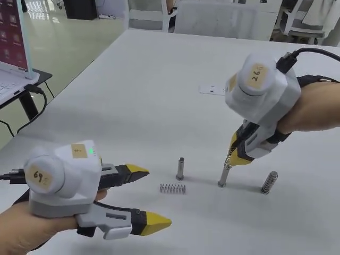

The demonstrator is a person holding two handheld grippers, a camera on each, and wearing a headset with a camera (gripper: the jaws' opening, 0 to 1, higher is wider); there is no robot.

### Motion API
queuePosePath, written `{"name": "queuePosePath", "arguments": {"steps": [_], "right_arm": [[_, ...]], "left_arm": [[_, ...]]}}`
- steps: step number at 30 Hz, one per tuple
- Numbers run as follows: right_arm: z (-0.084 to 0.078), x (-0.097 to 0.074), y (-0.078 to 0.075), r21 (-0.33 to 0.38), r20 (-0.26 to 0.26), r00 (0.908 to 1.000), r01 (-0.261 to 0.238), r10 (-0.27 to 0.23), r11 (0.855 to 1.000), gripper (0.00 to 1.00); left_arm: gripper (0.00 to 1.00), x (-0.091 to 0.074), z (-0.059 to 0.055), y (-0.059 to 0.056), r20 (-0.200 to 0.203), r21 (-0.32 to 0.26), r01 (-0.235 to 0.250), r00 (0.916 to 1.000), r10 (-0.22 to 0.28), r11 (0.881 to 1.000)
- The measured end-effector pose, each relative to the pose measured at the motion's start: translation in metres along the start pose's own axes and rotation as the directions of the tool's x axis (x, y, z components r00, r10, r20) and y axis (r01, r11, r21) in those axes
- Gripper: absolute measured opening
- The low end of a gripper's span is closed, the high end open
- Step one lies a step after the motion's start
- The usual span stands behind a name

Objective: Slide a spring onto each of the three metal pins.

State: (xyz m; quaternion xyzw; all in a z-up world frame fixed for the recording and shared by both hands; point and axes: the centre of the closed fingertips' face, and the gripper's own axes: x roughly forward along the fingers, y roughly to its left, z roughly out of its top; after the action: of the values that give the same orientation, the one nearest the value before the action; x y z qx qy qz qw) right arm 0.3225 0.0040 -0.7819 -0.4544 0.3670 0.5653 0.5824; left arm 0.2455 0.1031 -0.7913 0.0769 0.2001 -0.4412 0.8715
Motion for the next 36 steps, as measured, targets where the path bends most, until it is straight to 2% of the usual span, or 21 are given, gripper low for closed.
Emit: {"name": "queuePosePath", "arguments": {"steps": [14,36], "right_arm": [[-0.006,0.016,0.002,0.0,-0.026,0.9994,-0.022,0.022,1.0,0.08],[-0.01,0.04,0.004,0.021,-0.038,0.9986,-0.035,0.036,0.999,0.09]], "left_arm": [[0.56,0.001,0.0,-0.001,-0.002,0.003,0.003,1.0,-0.003,1.0],[0.55,0.003,0.0,-0.001,-0.01,0.01,0.007,0.9999,-0.006,1.0]]}}
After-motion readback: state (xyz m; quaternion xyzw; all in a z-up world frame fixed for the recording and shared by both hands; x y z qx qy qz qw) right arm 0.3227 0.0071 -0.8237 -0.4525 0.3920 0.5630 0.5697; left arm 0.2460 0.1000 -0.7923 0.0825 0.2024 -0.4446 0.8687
